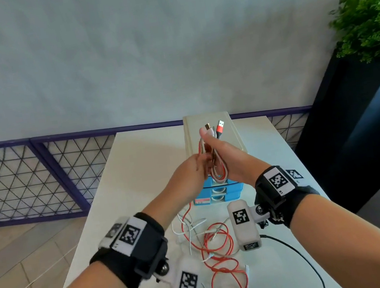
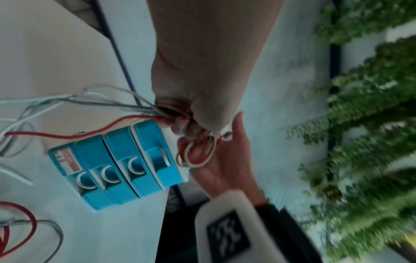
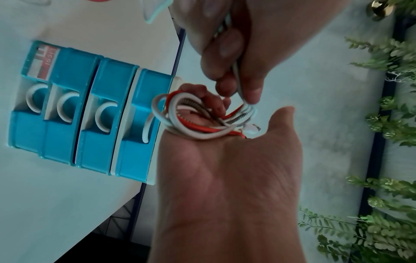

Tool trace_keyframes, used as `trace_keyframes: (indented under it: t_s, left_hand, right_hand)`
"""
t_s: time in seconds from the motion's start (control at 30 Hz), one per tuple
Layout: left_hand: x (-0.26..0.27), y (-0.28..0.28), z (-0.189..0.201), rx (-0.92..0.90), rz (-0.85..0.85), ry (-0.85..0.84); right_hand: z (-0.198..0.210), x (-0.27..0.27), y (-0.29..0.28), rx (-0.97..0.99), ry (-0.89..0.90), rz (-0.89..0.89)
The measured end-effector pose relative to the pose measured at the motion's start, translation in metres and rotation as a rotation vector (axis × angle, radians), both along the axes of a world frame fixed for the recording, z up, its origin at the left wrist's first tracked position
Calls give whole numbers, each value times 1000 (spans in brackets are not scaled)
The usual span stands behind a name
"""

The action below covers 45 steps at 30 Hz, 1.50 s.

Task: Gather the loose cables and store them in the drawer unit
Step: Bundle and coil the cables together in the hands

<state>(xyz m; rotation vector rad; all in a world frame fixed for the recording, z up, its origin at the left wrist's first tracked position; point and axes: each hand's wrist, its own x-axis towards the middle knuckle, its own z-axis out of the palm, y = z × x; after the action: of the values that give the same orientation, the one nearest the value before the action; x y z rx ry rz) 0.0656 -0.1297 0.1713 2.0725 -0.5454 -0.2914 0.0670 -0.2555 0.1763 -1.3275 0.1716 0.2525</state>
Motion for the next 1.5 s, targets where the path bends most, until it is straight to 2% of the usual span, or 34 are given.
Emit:
trace_keyframes:
  t_s: [0.03,0.1,0.13,0.17,0.2,0.23,0.27,0.3,0.33,0.37,0.4,0.5,0.57,0.67,0.8,0.9,1.03,1.23,1.4,1.5]
  left_hand:
    - [-6,0,4,32,39,-67]
    - [-1,-7,-1,92,32,-54]
    - [3,-24,-6,242,33,13]
    - [7,-16,-11,400,-57,133]
    - [12,-22,-20,668,-73,175]
    - [15,-27,-26,837,27,81]
    - [13,-24,-27,635,54,94]
    - [13,-17,-26,452,-6,47]
    - [-1,-19,-18,423,15,-59]
    - [-8,-17,2,262,4,-92]
    - [-10,-11,12,226,-31,-70]
    - [-2,-10,16,340,-168,-87]
    - [3,-7,12,405,-240,4]
    - [6,0,5,324,-313,150]
    - [7,4,-5,169,-313,165]
    - [9,9,-11,105,-330,210]
    - [8,10,-11,114,-324,252]
    - [3,20,-15,-19,-373,440]
    - [9,38,-19,-80,-415,688]
    - [11,50,-30,-137,-368,721]
  right_hand:
    - [0,-1,1,-44,-23,20]
    - [-1,-1,1,-112,-38,35]
    - [-1,-1,2,-133,-29,33]
    - [-1,-1,2,-152,-21,28]
    - [-1,0,1,-164,-14,20]
    - [-2,0,1,-176,-13,13]
    - [-3,1,1,-187,-16,6]
    - [-4,2,1,-205,-21,0]
    - [-5,3,0,-226,-22,-12]
    - [-5,4,0,-250,-27,-24]
    - [-7,5,0,-263,-31,-39]
    - [-10,10,-1,-245,-50,-87]
    - [-11,12,-4,-189,-63,-123]
    - [-6,14,-3,-21,-78,-162]
    - [3,8,4,293,-101,-196]
    - [4,2,6,394,-113,-193]
    - [3,-1,13,411,-88,-217]
    - [3,0,10,442,-94,-156]
    - [7,4,-5,360,-120,-302]
    - [10,6,-21,378,-102,-326]
